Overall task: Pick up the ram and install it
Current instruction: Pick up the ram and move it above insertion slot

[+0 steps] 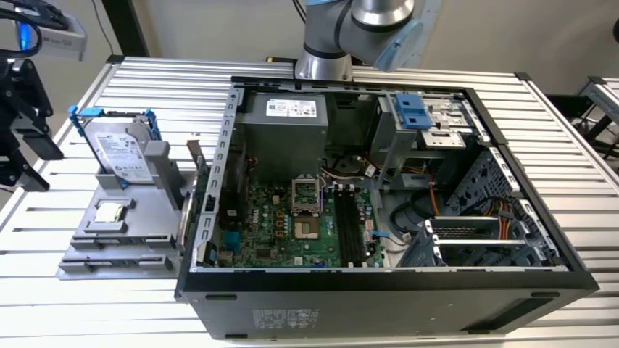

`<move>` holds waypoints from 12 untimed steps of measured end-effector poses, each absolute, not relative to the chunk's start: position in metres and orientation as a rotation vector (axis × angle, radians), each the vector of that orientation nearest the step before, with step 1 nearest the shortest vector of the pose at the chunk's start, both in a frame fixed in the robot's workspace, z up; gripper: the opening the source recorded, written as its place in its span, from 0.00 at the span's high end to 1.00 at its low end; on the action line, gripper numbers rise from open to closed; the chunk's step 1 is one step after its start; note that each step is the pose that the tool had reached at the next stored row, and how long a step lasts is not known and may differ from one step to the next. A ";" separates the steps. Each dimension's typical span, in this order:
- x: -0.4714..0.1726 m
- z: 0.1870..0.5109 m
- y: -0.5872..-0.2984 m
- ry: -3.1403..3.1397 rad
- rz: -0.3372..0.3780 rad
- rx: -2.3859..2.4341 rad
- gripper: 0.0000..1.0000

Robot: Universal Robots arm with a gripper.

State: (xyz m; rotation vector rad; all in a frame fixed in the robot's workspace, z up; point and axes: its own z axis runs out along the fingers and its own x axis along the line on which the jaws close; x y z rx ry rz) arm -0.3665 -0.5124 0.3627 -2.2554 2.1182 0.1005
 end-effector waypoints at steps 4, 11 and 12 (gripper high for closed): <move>-0.364 0.360 -0.512 2.122 0.100 -2.252 0.00; -0.360 0.354 -0.512 2.128 0.100 -2.245 0.00; -0.359 0.354 -0.512 2.129 0.100 -2.245 0.00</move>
